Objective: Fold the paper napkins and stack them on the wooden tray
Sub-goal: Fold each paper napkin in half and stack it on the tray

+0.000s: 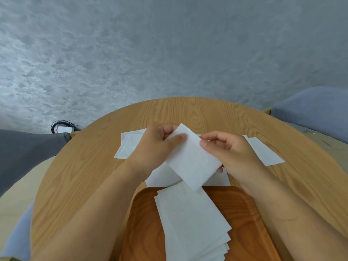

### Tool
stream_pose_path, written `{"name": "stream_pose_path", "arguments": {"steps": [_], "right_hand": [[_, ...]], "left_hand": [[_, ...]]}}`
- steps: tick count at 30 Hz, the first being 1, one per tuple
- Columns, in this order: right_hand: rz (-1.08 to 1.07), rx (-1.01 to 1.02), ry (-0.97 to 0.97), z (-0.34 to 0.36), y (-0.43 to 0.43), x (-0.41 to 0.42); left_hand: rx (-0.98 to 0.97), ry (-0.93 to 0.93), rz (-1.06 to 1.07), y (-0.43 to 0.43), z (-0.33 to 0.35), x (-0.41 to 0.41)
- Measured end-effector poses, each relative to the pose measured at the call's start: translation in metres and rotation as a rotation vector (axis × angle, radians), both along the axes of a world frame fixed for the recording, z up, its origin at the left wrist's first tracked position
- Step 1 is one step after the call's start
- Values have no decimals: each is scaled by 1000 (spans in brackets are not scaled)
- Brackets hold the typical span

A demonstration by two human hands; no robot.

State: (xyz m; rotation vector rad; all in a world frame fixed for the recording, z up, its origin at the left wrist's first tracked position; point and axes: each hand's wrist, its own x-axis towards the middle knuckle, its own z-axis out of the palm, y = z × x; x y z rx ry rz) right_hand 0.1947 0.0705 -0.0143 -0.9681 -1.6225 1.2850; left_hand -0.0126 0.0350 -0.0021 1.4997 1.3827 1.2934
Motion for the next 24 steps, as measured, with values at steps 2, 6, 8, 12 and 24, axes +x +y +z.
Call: {"name": "stream_pose_path", "arguments": {"steps": [2, 6, 8, 12, 24], "right_hand": [[8, -13, -7, 1, 1, 3], [80, -37, -115, 5, 1, 8], [119, -44, -139, 6, 0, 9], [238, -76, -190, 13, 0, 15], [328, -104, -262, 9, -8, 9]], "left_hand": [[-19, -21, 6, 0, 1, -1], [-39, -54, 36, -1, 4, -1], [-37, -48, 52, -1, 4, -2], [-75, -1, -34, -2, 7, -11], [-259, 233, -289, -10, 3, -4]]}}
